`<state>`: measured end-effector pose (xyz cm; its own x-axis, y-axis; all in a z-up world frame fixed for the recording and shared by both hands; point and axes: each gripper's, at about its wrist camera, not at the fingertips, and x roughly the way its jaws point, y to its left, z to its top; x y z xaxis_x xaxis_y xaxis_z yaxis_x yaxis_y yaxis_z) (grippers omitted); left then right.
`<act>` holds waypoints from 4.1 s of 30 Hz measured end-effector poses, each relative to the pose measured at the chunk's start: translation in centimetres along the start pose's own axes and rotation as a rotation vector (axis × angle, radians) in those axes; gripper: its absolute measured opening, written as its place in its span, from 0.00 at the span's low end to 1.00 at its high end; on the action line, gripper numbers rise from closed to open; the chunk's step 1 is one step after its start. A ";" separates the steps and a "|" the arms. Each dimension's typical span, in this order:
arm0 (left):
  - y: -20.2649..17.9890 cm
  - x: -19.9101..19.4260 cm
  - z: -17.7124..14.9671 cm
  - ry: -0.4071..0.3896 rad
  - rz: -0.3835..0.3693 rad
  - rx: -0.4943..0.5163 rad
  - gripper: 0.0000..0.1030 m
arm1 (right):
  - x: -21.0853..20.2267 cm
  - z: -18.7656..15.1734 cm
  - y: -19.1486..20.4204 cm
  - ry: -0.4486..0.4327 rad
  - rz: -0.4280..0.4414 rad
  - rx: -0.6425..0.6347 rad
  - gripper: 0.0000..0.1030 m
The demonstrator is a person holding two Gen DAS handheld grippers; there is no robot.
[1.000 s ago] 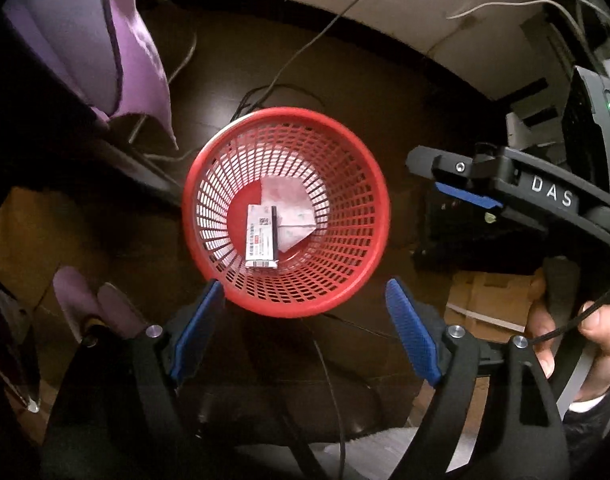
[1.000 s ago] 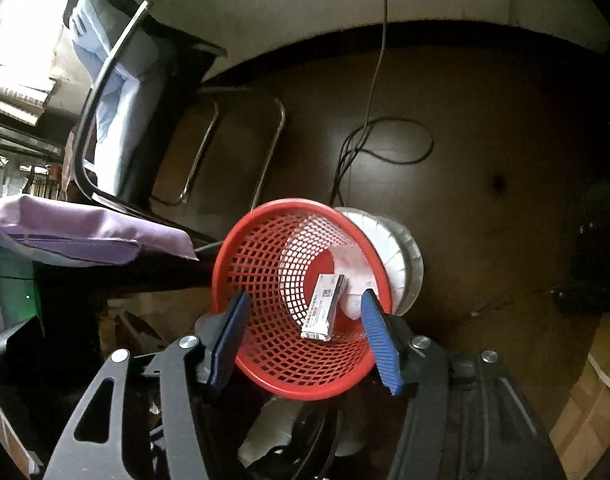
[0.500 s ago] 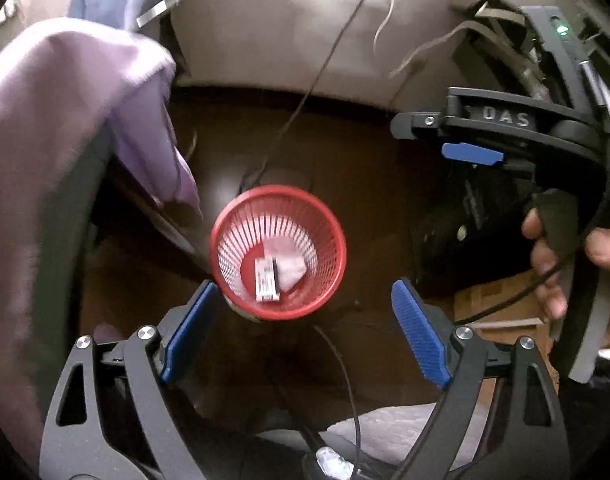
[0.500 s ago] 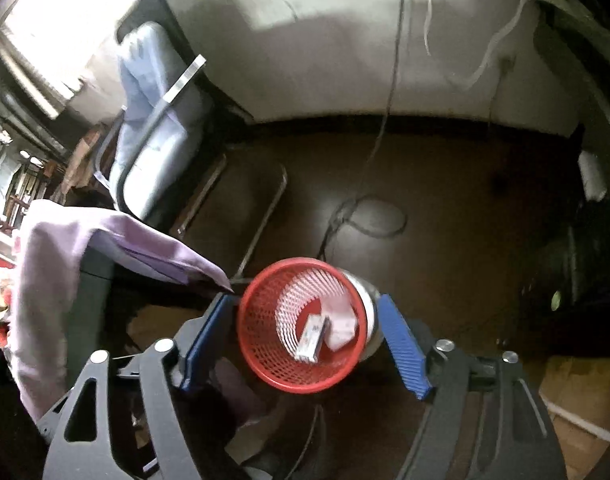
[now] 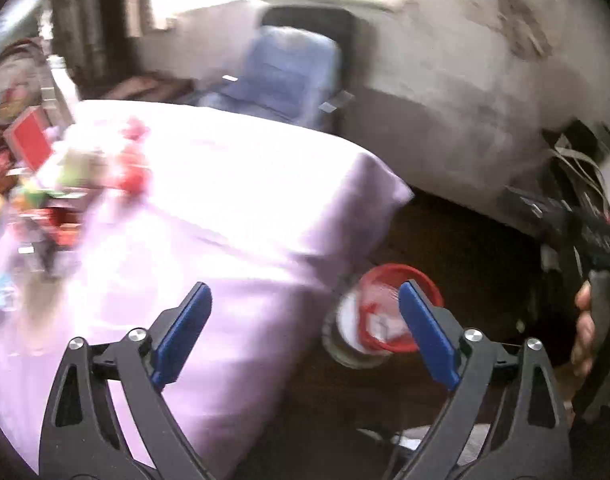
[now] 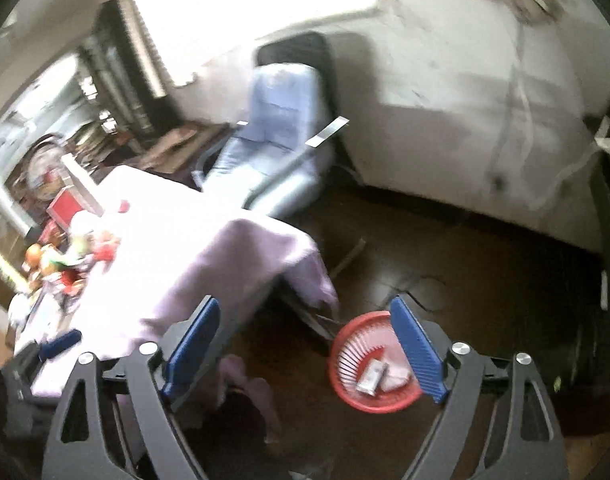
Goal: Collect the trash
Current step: 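Move both open tools back over the table, then grasp the red chip bag with the right tool and lift it, then grasp the blue face mask with the left tool, then carry the chip bag and mask with both tools to the red basket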
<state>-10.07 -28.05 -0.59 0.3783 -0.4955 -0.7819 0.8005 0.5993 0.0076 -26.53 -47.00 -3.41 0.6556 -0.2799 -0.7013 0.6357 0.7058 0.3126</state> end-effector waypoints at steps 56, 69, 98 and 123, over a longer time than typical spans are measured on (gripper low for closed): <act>41.3 -5.7 -9.0 -0.037 0.363 -0.963 0.94 | 10.2 -3.8 39.9 0.197 0.409 -0.549 0.23; 42.9 -1.8 -10.0 -0.054 0.362 -1.026 0.93 | 5.8 -4.9 31.4 0.175 0.524 -0.394 0.27; 40.1 -3.0 -8.1 -0.115 0.277 -0.861 0.07 | 5.2 -7.0 30.4 0.186 0.522 -0.389 0.27; 24.0 -4.1 -2.8 -0.199 -0.042 -0.404 0.07 | 3.5 -5.9 24.6 0.097 0.460 -0.362 0.27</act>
<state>6.27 -9.93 1.06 0.4632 -0.6118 -0.6412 0.5862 0.7542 -0.2961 -11.00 -26.79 -1.97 0.7799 0.1556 -0.6063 0.1049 0.9224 0.3717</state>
